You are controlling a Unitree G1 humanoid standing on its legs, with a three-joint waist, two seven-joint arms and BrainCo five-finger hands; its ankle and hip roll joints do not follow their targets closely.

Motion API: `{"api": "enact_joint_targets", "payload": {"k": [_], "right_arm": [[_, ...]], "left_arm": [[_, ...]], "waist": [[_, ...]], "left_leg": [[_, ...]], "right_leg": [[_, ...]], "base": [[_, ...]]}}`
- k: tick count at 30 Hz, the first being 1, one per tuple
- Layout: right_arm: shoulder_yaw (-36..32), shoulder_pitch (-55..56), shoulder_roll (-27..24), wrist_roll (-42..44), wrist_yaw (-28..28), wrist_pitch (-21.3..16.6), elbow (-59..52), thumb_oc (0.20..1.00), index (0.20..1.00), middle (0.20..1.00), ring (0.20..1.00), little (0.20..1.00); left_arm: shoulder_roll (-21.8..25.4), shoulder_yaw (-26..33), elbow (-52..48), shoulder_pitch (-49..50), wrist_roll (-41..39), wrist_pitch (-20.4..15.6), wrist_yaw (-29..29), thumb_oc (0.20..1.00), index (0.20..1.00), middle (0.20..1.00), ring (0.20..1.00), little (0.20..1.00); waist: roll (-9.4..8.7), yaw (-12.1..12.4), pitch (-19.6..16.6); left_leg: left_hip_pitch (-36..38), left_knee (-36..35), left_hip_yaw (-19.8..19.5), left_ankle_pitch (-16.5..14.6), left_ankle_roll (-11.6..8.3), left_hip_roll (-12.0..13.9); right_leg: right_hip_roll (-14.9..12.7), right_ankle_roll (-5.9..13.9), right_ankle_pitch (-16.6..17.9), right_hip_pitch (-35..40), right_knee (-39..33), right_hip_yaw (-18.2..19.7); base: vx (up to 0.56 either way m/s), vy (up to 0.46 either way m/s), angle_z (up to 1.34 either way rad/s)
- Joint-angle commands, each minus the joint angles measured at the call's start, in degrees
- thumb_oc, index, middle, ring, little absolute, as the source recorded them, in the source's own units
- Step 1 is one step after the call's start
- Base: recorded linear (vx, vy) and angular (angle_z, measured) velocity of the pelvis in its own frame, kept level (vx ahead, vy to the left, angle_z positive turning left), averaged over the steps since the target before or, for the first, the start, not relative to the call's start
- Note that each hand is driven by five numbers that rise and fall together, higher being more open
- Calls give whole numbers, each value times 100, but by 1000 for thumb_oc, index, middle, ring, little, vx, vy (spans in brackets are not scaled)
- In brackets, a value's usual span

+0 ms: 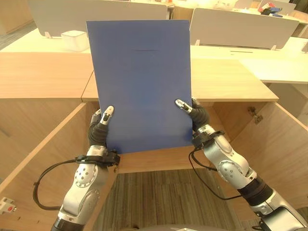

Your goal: Put the empty folder in the office cabinet

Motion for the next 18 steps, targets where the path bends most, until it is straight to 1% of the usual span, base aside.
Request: {"api": "enact_joint_targets", "payload": {"k": [1,4,5,9,11,12,13,14,15,18], "right_arm": [[141,-404,463,82,118,-140,42,200,200,200,200,200],[113,-362,545,71,90,-148,96,200,200,200,200,200],[103,-344,551,68,76,-156,117,200,200,200,200,200],[34,-188,587,45,63,-161,164,200,200,200,200,200],[-50,19,561,33,63,-152,166,200,200,200,200,200],[-118,303,503,21,91,-92,181,200,200,200,200,200],[-117,308,502,20,91,-91,178,200,200,200,200,200],[-140,559,399,-25,156,29,262,200,200,200,200,200],[-139,563,399,-25,157,30,261,200,200,200,200,200],[-23,882,198,-132,357,297,412,200,200,200,200,200]], "left_arm": [[103,-330,-548,-481,-120,-368,-248,200,200,200,200,200],[71,-333,-513,-448,-127,-334,-223,200,200,200,200,200],[63,-320,-478,-448,-123,-339,-185,1000,1000,1000,1000,1000],[43,-230,-493,-400,-36,-362,-131,1000,1000,1000,1000,1000],[35,-94,-517,-323,23,-392,-82,1000,1000,1000,1000,1000],[53,86,-540,-226,214,-457,-3,1000,1000,1000,1000,1000],[53,86,-545,-219,216,-455,-2,1000,1000,1000,1000,1000],[74,265,-556,-115,352,-492,32,1000,1000,1000,1000,1000],[73,266,-560,-109,353,-490,32,1000,1000,1000,1000,1000],[126,490,-514,26,528,-541,53,1000,1000,1000,1000,1000]], "waist": [[-80,23,-311],[-67,16,-312],[-62,9,-309],[-53,3,-307],[-41,9,-298],[-33,10,-284],[-32,10,-287],[-25,20,-272],[-24,18,-274],[-26,49,-255]], "left_leg": [[-123,-59,-269,-459,-84,5],[-104,-59,-263,-467,-82,5],[-104,-59,-264,-464,-82,5],[-104,-59,-269,-465,-83,7],[-100,-59,-266,-467,-84,5],[-95,-59,-268,-469,-82,2],[-94,-59,-268,-470,-82,2],[-93,-59,-265,-466,-85,-2],[-92,-59,-266,-466,-85,-2],[-89,-59,-268,-467,-90,-1]], "right_leg": [[-433,379,-252,237,-2,-321],[-429,376,-246,241,-2,-316],[-428,375,-246,241,-2,-310],[-432,377,-248,241,-2,-317],[-435,381,-243,238,-2,-322],[-439,386,-239,238,-2,-332],[-439,386,-240,240,-2,-333],[-442,391,-240,249,-2,-345],[-442,391,-241,250,-2,-345],[-454,402,-247,258,-2,-380]], "base": [[0,0,0],[0,0,0],[0,0,0],[0,0,0],[0,0,0],[0,0,0],[0,0,0],[0,0,0],[0,0,0],[0,0,0]]}}
